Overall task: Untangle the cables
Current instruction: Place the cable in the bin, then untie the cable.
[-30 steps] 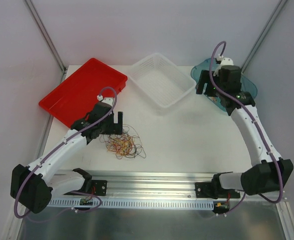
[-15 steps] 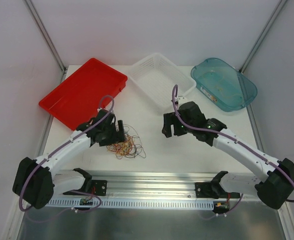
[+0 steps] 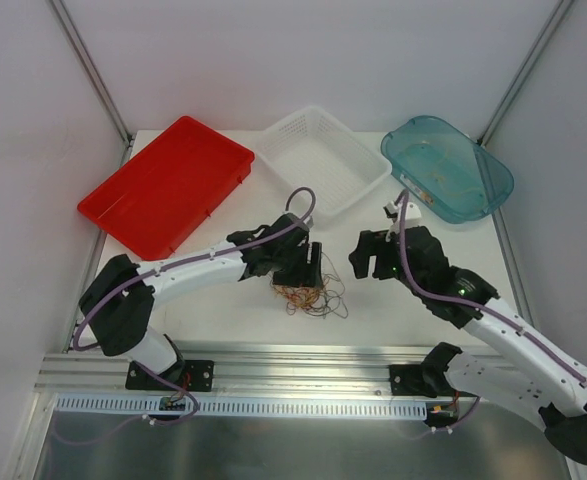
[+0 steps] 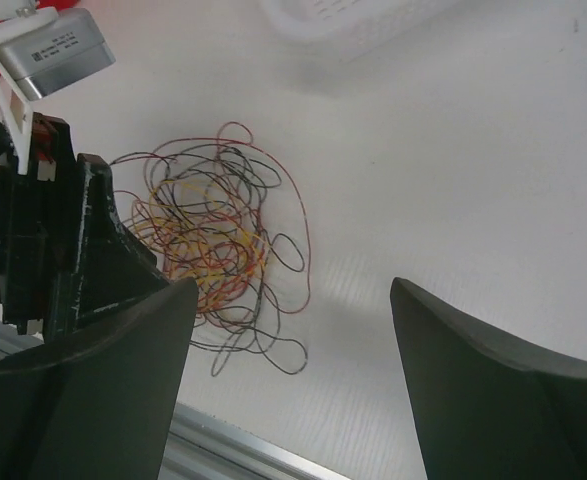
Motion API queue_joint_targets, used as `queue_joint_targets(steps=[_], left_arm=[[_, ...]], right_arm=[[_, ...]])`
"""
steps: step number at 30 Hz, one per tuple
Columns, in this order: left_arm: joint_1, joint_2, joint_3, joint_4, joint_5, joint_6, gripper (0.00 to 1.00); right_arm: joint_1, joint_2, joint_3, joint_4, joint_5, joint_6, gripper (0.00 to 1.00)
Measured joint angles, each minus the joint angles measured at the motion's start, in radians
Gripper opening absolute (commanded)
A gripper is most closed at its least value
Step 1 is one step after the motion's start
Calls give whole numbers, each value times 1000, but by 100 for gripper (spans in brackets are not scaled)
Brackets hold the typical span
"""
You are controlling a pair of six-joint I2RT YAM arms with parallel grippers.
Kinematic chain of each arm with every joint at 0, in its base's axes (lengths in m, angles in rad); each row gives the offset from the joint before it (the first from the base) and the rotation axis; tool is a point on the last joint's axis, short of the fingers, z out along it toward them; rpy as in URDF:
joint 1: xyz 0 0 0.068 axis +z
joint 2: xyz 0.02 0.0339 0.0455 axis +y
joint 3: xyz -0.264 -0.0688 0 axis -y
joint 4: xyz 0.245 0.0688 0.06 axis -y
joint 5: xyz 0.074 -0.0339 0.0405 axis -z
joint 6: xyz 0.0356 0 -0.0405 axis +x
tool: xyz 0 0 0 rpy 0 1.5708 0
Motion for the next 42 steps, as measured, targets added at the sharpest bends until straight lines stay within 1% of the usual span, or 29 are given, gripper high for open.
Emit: queue_joint_targets(steps=[2, 4, 9, 14, 17, 20, 23, 25, 27, 29, 30, 33, 34, 37, 38, 40, 41, 42], left_arm=[[-29, 8, 45, 26, 12, 0, 70], [-34, -2, 60, 41, 16, -3, 75], [-32, -74, 13, 38, -20, -34, 77], [-25, -175, -73, -12, -76, -100, 72], [-11, -183, -82, -29, -95, -132, 70], [1, -156, -50, -52, -111, -142, 69], [7, -93, 34, -65, -116, -141, 66], [8, -47, 94, -65, -118, -141, 58], [14, -13, 137, -64, -124, -138, 53], [14, 29, 180, -68, -137, -137, 52], [16, 47, 194, -69, -140, -137, 52], [21, 107, 234, -71, -142, -138, 43], [21, 126, 242, -72, -143, -138, 38], [21, 168, 253, -80, -144, -135, 32], [21, 179, 255, -87, -144, -136, 26], [21, 195, 257, -96, -143, -138, 16], [21, 202, 259, -98, -142, -138, 7], [21, 208, 260, -99, -141, -140, 3]], right_arm=[[0, -58, -12, -11, 38, 0, 82], [0, -101, -20, -27, 58, 0, 82], [0, -122, -31, -64, 51, 0, 80], [0, -63, -33, -66, 19, 2, 80], [0, -23, -36, -65, 15, 17, 80], [0, -18, -51, -62, 19, 45, 80], [0, -18, -84, -51, 27, 82, 80], [0, -18, -108, -46, 28, 104, 80], [0, -18, -126, -43, 29, 122, 80], [0, -18, -142, -31, 29, 138, 80], [0, -18, -146, -28, 29, 143, 80], [0, -17, -169, -7, 29, 161, 80], [0, -16, -175, 1, 29, 166, 80], [-2, -7, -199, 41, 26, 184, 80], [-5, 2, -209, 62, 23, 192, 80], [-17, 27, -229, 103, 5, 207, 80], [-25, 43, -241, 126, -5, 218, 80], [-33, 61, -253, 149, -18, 227, 80]])
